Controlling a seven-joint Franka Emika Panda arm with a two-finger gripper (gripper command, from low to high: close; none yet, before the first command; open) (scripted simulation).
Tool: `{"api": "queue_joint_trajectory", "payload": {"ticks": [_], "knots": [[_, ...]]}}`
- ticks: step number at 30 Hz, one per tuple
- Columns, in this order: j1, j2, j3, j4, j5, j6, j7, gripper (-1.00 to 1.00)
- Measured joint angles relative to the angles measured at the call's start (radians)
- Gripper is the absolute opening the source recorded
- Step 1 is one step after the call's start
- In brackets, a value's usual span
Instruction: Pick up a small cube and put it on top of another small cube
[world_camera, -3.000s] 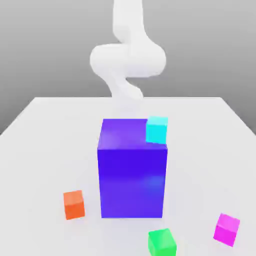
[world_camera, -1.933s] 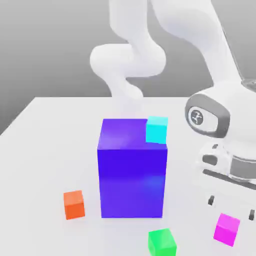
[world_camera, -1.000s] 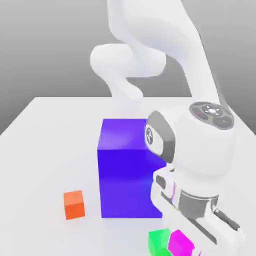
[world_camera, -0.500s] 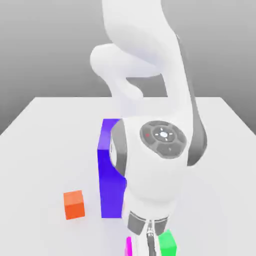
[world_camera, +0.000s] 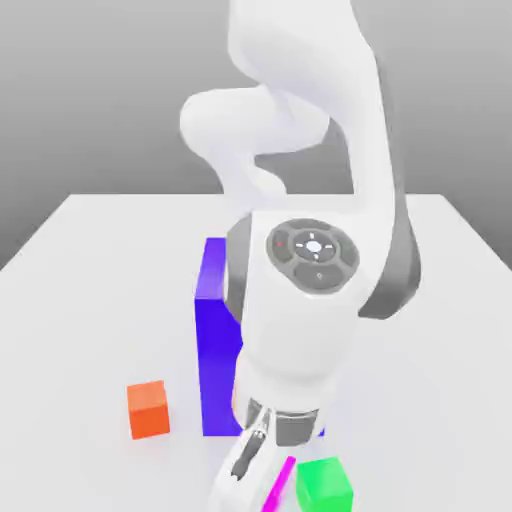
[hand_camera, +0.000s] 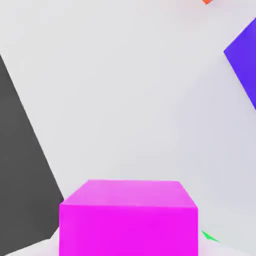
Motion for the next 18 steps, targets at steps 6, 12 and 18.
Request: {"api": "queue_joint_trajectory", "payload": {"ticks": [6,12,18], "knots": [[0.471,0.062,-0.406,-0.064,0.321,-0.019,0.0,-1.0],[0.847,0.174,-0.709,-0.12,0.63,-0.083,0.0,-1.0],[0.919,0.231,-0.755,-0.11,0.809,-0.07,-0.022,-1.0]]}}
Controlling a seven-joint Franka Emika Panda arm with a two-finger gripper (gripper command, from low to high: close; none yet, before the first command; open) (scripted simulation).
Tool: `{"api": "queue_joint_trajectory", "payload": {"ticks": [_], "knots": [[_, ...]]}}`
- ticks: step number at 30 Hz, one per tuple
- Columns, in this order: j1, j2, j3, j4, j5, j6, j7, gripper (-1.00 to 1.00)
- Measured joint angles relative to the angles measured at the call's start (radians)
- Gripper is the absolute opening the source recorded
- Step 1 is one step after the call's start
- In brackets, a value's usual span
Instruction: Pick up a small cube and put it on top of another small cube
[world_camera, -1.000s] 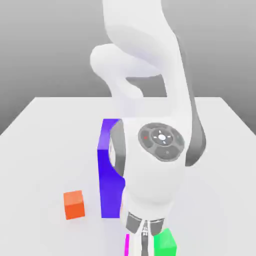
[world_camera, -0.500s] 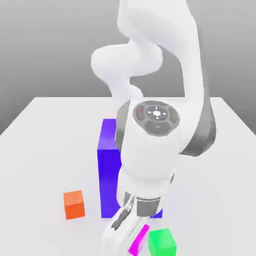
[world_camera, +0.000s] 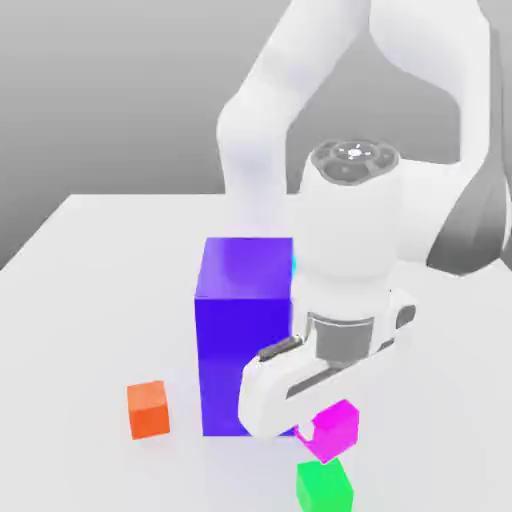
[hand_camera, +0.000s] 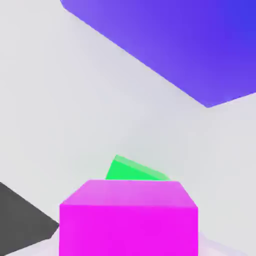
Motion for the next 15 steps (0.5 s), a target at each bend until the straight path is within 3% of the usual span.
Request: {"api": "queue_joint_trajectory", "payload": {"ticks": [2,3,10,15], "knots": [[-0.057,0.035,0.074,0.01,0.061,0.027,-0.035,-1.0],[-0.085,0.053,0.109,0.016,0.091,0.04,-0.053,1.0],[-0.091,0.056,0.117,0.017,0.099,0.041,-0.058,1.0],[0.052,-0.007,-0.064,-0.005,-0.016,-0.032,0.012,1.0]]}}
